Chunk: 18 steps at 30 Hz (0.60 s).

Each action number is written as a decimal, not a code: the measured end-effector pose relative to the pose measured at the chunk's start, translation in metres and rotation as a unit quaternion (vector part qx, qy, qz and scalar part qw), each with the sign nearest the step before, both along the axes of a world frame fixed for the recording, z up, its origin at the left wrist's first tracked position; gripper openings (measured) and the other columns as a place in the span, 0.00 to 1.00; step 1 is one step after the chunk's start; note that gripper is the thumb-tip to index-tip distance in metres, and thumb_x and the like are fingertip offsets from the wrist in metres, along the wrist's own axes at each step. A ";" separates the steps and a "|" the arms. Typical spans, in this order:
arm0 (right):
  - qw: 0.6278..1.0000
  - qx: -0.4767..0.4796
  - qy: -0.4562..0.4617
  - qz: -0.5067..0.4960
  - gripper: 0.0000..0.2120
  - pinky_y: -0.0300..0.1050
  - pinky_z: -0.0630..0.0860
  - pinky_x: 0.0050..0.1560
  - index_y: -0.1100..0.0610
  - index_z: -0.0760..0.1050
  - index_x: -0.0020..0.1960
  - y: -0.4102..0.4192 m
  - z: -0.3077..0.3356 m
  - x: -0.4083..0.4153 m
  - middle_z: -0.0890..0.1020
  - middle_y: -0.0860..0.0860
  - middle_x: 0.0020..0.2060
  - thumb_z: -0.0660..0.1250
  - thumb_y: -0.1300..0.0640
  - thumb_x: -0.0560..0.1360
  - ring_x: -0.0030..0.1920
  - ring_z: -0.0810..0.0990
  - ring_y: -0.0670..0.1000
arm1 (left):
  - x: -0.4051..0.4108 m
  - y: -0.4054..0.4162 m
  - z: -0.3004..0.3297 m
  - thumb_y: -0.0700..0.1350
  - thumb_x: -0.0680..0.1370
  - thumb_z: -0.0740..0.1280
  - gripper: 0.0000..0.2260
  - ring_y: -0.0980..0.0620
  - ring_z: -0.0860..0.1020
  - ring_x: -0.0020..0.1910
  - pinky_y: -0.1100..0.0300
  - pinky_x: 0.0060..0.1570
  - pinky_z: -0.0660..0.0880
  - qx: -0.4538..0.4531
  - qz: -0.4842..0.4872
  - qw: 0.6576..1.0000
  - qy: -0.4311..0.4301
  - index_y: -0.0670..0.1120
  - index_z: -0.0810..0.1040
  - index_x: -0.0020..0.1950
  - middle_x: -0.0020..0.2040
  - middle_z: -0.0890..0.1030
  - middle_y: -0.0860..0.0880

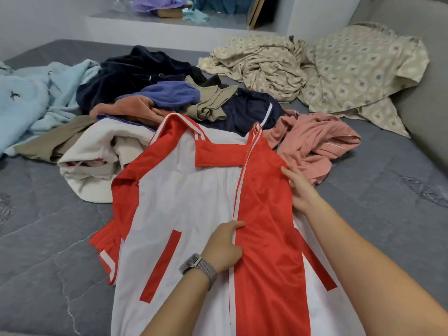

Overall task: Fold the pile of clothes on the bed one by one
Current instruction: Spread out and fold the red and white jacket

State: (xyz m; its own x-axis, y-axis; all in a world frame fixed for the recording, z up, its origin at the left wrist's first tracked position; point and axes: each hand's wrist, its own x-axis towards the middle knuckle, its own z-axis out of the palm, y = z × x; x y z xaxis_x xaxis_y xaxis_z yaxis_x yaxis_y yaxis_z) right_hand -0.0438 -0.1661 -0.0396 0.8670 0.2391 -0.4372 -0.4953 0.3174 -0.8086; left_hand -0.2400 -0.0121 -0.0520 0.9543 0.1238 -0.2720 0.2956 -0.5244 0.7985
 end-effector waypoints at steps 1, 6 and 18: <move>1.000 0.001 -0.005 -0.013 0.14 0.45 0.81 0.41 0.56 0.74 0.60 0.005 -0.002 0.009 0.82 0.56 0.51 0.66 0.64 0.76 0.44 0.84 0.51 | 0.000 0.003 -0.001 0.37 0.76 0.64 0.25 0.53 0.67 0.69 0.70 0.64 0.59 0.007 -0.008 1.000 0.011 0.49 0.66 0.72 0.70 0.68 0.49; 0.947 -0.138 -0.162 -0.240 0.19 0.34 0.71 0.38 0.52 0.71 0.39 0.012 0.005 0.030 0.72 0.49 0.34 0.64 0.76 0.69 0.34 0.71 0.44 | 0.000 0.005 -0.003 0.40 0.76 0.67 0.30 0.54 0.66 0.69 0.75 0.60 0.56 0.069 -0.015 0.997 -0.018 0.48 0.60 0.76 0.70 0.65 0.50; 0.532 -0.683 -0.458 0.201 0.34 0.63 0.54 0.71 0.46 0.64 0.73 0.020 -0.007 -0.044 0.62 0.55 0.75 0.50 0.32 0.72 0.75 0.55 0.61 | -0.008 -0.006 -0.006 0.49 0.77 0.65 0.25 0.47 0.62 0.67 0.56 0.66 0.65 0.248 -0.079 0.965 -0.018 0.50 0.64 0.73 0.71 0.60 0.49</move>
